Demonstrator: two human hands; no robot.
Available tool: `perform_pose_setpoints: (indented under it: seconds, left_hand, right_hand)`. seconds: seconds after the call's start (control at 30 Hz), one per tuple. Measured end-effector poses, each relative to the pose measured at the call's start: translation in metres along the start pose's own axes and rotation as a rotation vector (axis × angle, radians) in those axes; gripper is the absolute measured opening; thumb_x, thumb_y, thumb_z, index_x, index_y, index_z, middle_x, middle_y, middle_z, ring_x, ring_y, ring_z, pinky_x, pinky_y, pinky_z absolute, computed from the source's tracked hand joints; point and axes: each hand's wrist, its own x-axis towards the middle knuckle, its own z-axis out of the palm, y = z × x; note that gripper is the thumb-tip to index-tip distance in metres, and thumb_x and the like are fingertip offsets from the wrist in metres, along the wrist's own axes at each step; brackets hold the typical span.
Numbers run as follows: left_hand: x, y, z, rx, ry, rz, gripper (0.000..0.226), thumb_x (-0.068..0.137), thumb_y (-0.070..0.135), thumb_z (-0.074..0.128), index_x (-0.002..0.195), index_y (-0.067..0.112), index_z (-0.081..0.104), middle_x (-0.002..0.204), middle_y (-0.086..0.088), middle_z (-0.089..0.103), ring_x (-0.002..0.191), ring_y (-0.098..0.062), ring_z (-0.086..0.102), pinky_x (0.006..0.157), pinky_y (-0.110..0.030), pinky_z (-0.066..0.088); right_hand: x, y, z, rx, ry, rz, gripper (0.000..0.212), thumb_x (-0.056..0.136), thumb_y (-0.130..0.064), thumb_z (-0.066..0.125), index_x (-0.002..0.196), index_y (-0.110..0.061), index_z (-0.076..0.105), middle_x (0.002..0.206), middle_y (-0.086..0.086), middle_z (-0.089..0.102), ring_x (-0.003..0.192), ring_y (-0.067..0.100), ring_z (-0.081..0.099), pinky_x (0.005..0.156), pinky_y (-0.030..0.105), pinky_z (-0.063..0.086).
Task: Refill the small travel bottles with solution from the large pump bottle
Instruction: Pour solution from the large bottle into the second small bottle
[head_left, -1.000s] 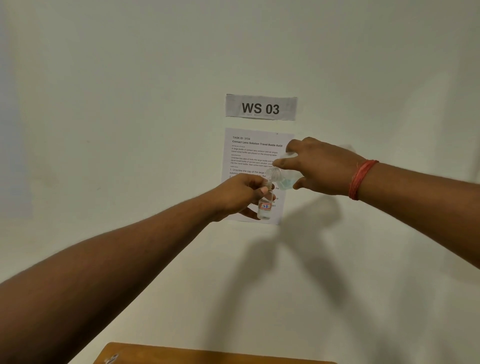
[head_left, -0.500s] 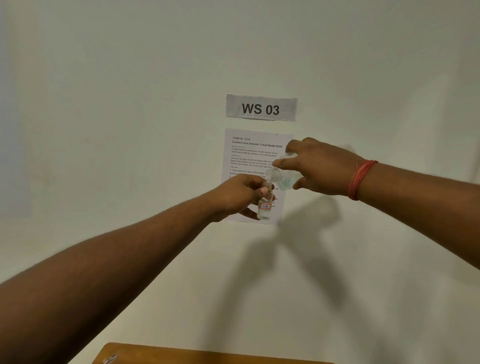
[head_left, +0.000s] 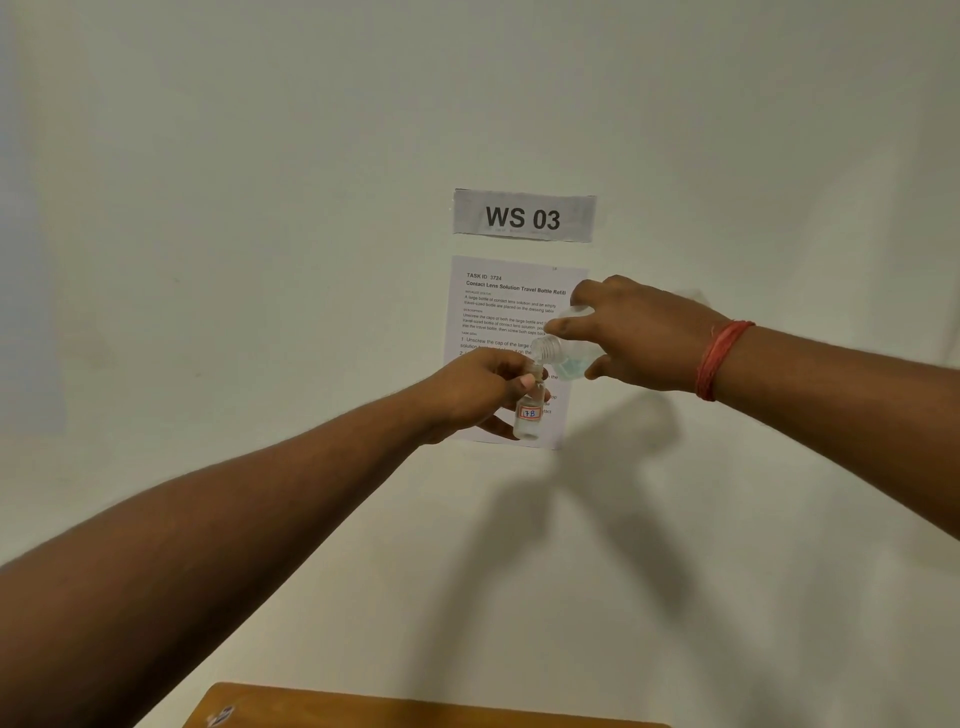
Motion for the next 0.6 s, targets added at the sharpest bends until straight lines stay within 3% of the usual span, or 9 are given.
perform_pose_setpoints:
  seconds: [0.6]
  left_hand:
    - [-0.0021, -0.0002, -0.0002, -0.002, 0.001, -0.013, 0.022, 0.106, 0.012, 0.05, 0.12, 0.011, 0.068, 0.116, -0.006, 0.075, 0.104, -0.019, 0.072, 0.078, -0.039, 0.065]
  right_hand:
    - [-0.0021, -0.002, -0.0027, 0.01, -0.008, 0.001, 0.068, 0.086, -0.036, 0.071, 0.147, -0.031, 0.04, 0.137, 0.008, 0.046, 0.112, 0.029, 0.05, 0.088, 0.042, 0.052]
